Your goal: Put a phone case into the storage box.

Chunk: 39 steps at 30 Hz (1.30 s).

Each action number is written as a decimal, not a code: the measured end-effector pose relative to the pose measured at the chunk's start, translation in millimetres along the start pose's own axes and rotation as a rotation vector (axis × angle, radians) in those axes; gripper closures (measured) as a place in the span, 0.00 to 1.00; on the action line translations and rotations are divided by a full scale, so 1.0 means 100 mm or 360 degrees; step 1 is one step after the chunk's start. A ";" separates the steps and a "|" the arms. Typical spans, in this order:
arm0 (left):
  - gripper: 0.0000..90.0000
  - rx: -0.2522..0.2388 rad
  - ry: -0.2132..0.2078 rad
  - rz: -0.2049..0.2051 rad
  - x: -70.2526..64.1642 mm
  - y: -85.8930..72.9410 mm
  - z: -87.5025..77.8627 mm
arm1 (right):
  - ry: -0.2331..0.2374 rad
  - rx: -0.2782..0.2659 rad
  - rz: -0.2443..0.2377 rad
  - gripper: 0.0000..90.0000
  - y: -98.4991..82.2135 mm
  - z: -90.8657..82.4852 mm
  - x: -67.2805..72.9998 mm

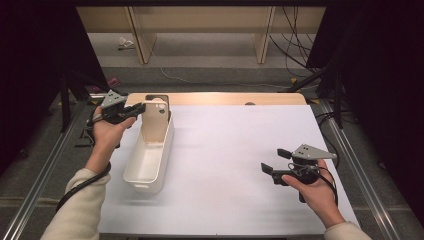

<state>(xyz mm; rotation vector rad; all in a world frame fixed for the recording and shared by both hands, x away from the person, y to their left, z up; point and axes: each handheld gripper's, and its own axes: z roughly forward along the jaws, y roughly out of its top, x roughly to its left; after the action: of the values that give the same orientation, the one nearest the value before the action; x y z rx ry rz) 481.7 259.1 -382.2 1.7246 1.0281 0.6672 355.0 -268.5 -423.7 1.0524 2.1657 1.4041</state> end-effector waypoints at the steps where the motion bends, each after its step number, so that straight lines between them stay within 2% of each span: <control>1: 0.92 -0.0001 0.0000 -0.0001 0.00 0.00 0.00 | 0.0000 -0.0002 0.0000 0.19 0.00 0.00 0.00; 10: 0.92 0.0009 -0.0007 -0.0029 0.04 -0.06 0.04 | 0.0000 0.0000 0.0000 0.19 0.00 0.00 0.00; 20: 0.92 0.0013 -0.0013 -0.0028 0.05 -0.11 0.08 | -0.0004 0.0001 0.0000 0.19 0.00 0.00 0.00; 30: 0.92 0.0011 0.0005 -0.0039 0.08 -0.14 0.10 | -0.0003 0.0001 -0.0003 0.19 0.00 0.00 0.00; 39: 0.90 0.0016 0.0034 -0.0018 0.10 -0.15 0.13 | -0.0004 0.0002 -0.0002 0.19 0.00 0.00 0.00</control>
<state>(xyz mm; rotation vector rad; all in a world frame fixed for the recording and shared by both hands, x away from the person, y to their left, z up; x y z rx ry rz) 491.8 263.8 -401.5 1.7222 1.0566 0.6754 354.9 -268.4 -423.6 1.0522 2.1654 1.4007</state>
